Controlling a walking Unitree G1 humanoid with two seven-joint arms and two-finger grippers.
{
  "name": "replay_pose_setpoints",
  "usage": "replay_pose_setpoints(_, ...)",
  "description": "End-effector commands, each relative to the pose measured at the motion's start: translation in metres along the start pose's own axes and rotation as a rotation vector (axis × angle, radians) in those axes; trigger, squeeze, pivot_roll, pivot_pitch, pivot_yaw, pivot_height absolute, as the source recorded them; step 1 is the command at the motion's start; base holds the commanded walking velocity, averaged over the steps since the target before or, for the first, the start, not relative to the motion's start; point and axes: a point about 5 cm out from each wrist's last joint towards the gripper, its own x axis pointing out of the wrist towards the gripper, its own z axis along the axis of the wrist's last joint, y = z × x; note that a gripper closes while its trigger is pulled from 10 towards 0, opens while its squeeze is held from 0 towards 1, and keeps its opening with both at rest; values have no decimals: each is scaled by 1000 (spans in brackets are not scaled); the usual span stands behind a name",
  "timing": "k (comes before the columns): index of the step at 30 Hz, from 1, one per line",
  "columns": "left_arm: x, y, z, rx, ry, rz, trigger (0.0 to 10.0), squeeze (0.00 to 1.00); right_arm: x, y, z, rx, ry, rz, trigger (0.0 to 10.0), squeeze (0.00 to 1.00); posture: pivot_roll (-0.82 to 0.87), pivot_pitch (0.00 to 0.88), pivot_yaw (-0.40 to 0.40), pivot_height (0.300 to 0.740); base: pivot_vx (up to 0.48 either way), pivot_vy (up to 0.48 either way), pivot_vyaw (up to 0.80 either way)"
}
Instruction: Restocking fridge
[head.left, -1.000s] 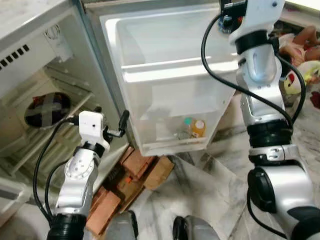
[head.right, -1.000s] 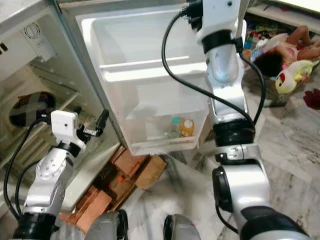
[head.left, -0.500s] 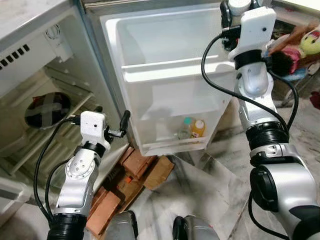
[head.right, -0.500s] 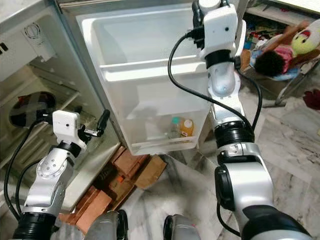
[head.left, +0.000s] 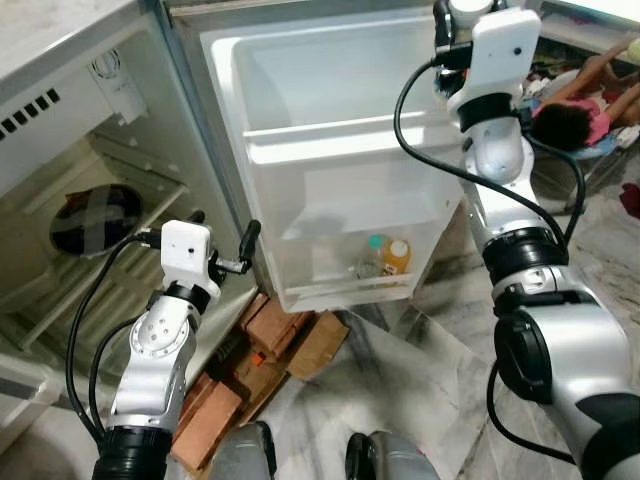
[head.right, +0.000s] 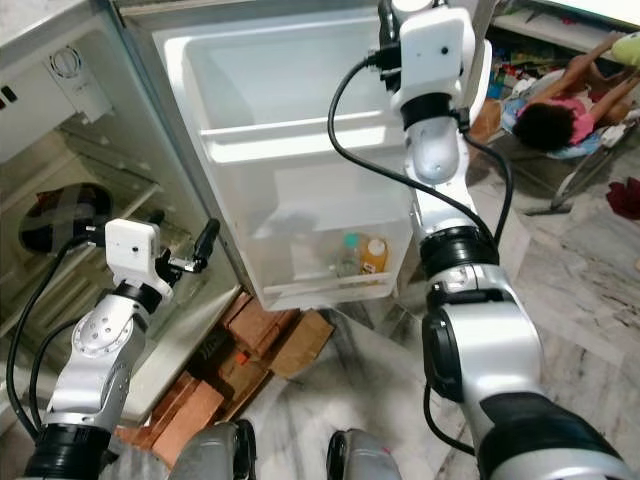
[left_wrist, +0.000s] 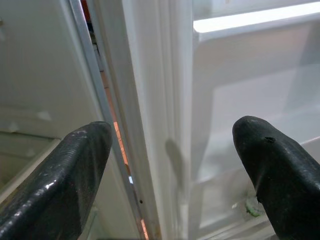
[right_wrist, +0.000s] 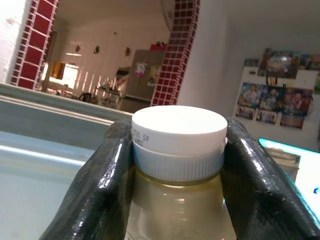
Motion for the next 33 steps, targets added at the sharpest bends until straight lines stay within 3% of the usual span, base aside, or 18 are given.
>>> replay_pose_setpoints(1,-3,4,5,18,-18,12,10000,0,8,0,12,-23,-56,-23,10000,0,122,147,32,740,0,0,0)
replay_pose_setpoints(12,-7,10,10,35,-23,25,10000,0,-4,7,-11,-43,54,-74,10000,0,170,151,34,740,0,0,0)
replay_pose_setpoints(17,-8,10,9,39,-14,16,10000,0,-18,-6,-30,-55,147,-138,10000,0,162,159,43,740,0,0,0)
replay_pose_setpoints(24,-5,6,9,37,-11,2,10000,0,-21,-24,-38,-65,206,-222,10000,0,154,159,45,740,0,0,0)
replay_pose_setpoints(25,-5,6,9,37,-10,1,10000,0,-21,-25,-39,-65,210,-228,10000,267,151,157,44,740,0,0,0)
replay_pose_setpoints(26,-5,6,9,37,-10,1,10000,0,-21,-25,-39,-65,210,-228,10000,267,151,157,44,740,0,0,0)
replay_pose_setpoints(27,-5,6,9,37,-9,1,10000,0,-21,-26,-39,-65,212,-232,10000,1000,151,156,43,740,0,0,0)
replay_pose_setpoints(33,-4,5,9,36,-6,1,10000,0,-20,-28,-39,-60,217,-240,10000,1000,147,152,37,740,0,0,0)
